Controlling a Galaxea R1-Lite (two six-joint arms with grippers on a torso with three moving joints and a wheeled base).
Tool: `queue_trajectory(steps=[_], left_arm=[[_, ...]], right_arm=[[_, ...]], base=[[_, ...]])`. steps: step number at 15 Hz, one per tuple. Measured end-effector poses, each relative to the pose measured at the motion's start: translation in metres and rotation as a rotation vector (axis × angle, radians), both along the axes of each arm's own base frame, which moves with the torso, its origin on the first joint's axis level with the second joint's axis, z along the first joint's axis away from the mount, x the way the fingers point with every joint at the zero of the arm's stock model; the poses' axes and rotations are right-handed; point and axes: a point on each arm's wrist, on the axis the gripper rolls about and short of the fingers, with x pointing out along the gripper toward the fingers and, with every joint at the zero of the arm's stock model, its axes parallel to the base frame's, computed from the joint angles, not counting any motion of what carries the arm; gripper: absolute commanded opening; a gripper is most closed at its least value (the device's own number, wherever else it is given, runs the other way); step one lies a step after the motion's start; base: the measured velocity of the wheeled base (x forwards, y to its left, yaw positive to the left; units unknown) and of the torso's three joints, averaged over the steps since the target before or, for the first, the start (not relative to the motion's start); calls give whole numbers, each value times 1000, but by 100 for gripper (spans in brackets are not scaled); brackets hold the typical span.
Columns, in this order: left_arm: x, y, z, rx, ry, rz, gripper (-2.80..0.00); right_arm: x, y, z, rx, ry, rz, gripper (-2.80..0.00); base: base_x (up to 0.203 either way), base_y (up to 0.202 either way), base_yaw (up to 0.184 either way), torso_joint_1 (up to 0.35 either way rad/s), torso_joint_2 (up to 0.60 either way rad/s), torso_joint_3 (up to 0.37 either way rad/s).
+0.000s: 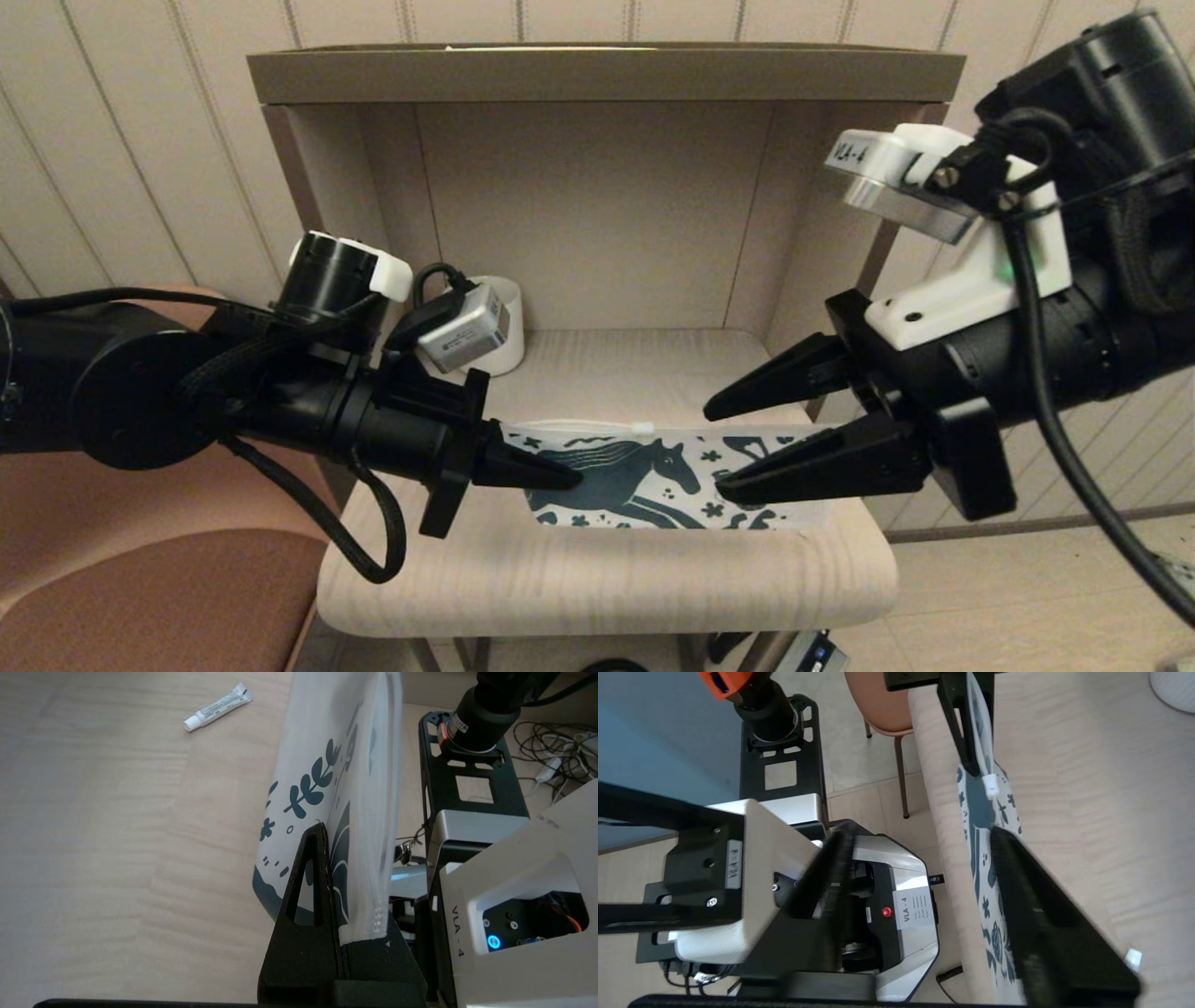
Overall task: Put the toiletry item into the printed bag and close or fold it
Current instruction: Open the storage bag
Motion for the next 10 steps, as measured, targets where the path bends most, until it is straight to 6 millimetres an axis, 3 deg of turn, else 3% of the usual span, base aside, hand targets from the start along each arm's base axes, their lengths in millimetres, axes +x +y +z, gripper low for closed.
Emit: queue_trajectory(steps=[10], left_arm=[[0, 0, 1, -2, -2, 0, -280]], right_arm=[[36, 25, -23, 4, -6, 1, 0]], base=[[0, 0, 0, 0, 0, 0]])
